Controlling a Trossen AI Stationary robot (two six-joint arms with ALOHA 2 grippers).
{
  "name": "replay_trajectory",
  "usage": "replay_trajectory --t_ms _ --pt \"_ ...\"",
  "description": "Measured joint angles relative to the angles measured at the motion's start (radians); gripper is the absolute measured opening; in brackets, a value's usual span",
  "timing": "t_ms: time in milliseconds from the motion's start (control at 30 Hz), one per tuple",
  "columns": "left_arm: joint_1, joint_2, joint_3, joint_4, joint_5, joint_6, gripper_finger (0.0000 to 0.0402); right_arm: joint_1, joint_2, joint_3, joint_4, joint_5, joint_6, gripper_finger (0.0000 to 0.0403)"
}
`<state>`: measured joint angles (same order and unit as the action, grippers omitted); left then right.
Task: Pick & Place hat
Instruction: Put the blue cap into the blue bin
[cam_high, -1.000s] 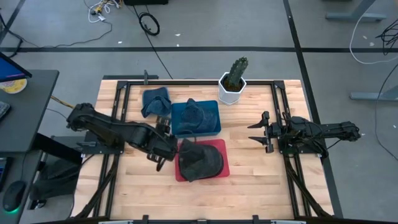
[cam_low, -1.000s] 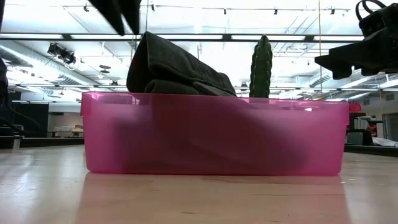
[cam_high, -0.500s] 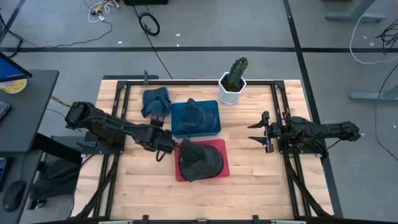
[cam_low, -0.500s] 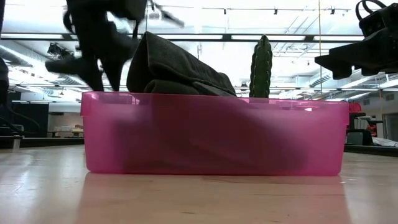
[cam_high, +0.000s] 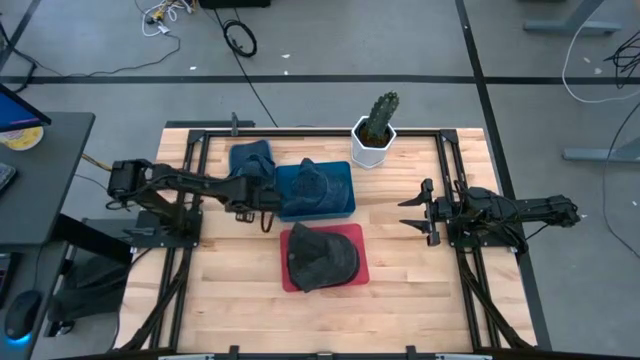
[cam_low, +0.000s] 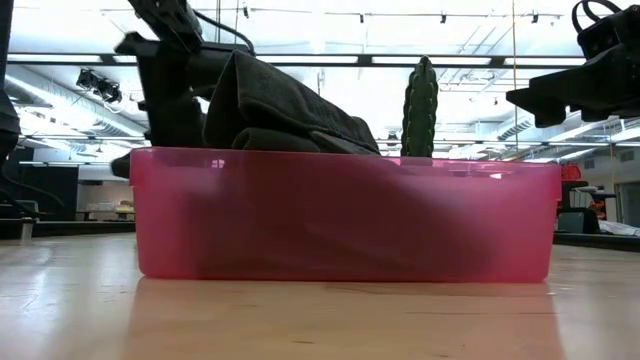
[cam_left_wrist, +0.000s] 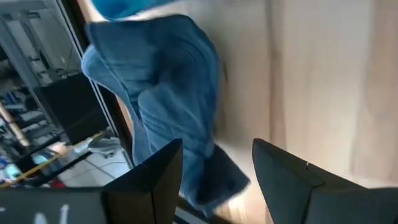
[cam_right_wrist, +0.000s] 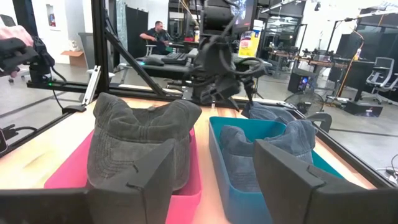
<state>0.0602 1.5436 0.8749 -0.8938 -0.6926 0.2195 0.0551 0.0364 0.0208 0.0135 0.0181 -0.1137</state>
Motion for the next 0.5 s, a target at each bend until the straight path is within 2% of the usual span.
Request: replay_trajectory --t_ms 200,400,500 --pt "0.073 0.000 0.000 0.089 0.060 0.077 0.0197 0.000 0.000 0.000 0.000 0.000 0.000 0.0217" --pt "0.113 0.000 0.000 0.099 0.061 0.082 0.0197 0.000 0.000 0.000 0.000 0.000 0.000 0.0217" --pt "0.127 0.000 0.000 0.104 0.094 0.082 0.0197 0.000 0.000 0.000 0.000 0.000 0.000 0.0217"
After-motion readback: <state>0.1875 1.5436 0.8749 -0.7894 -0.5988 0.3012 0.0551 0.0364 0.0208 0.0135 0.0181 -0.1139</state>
